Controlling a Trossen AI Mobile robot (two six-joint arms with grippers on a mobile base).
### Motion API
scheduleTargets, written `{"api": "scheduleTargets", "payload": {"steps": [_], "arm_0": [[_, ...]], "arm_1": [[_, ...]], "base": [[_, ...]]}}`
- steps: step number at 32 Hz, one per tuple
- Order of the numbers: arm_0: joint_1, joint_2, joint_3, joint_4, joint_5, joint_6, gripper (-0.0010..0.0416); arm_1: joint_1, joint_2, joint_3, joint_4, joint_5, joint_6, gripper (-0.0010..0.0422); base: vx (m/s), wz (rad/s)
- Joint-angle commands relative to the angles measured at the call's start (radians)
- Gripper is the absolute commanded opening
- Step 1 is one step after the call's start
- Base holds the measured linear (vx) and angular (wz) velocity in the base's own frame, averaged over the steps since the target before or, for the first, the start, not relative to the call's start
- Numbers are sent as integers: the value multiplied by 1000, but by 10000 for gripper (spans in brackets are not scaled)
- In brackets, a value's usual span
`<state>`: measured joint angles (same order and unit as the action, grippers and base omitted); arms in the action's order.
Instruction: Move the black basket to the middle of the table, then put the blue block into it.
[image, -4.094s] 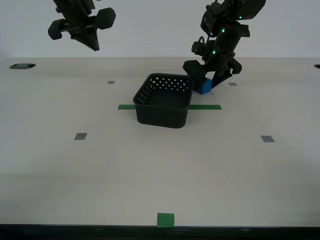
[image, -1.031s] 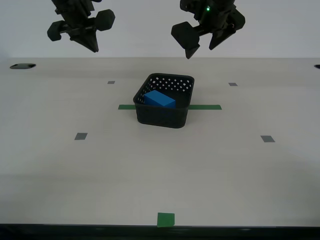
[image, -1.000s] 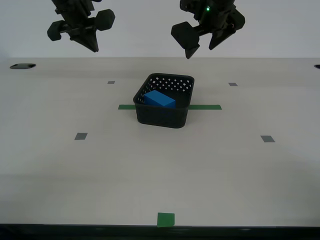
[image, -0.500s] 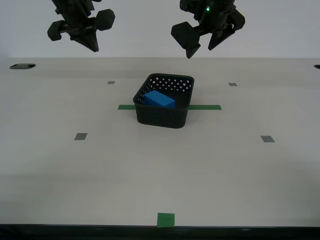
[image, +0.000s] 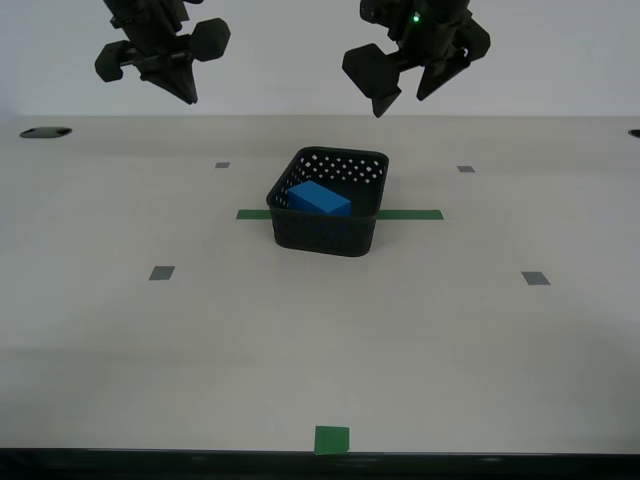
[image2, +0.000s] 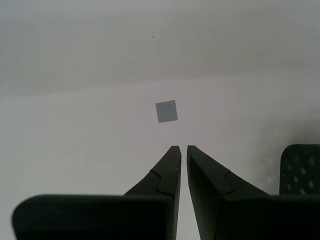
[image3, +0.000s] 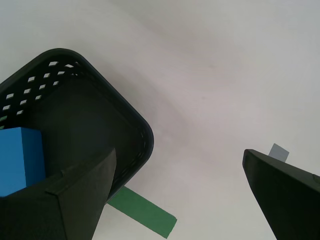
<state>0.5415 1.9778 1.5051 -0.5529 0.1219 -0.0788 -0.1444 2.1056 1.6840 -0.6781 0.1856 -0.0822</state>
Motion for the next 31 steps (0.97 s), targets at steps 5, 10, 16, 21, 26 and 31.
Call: {"api": "scheduleTargets", "payload": {"steps": [5,10,16,21,26,31], "arm_0": [[1,0,1,0,3,0,353],[2,0,1,0,3,0,354],[2,0,1,0,3,0,353],[2,0,1,0,3,0,354],[2,0,1,0,3,0,355],[2,0,1,0,3,0,354]], "arm_1": [[0,0,1,0,2,4,13],[0,0,1,0,2,4,13],[0,0,1,0,2,4,13],[0,0,1,0,2,4,13],[0,0,1,0,2,4,13],[0,0,1,0,2,4,13]], "base": [[0,0],[0,0],[0,0],[0,0],[0,0],[0,0]]}}
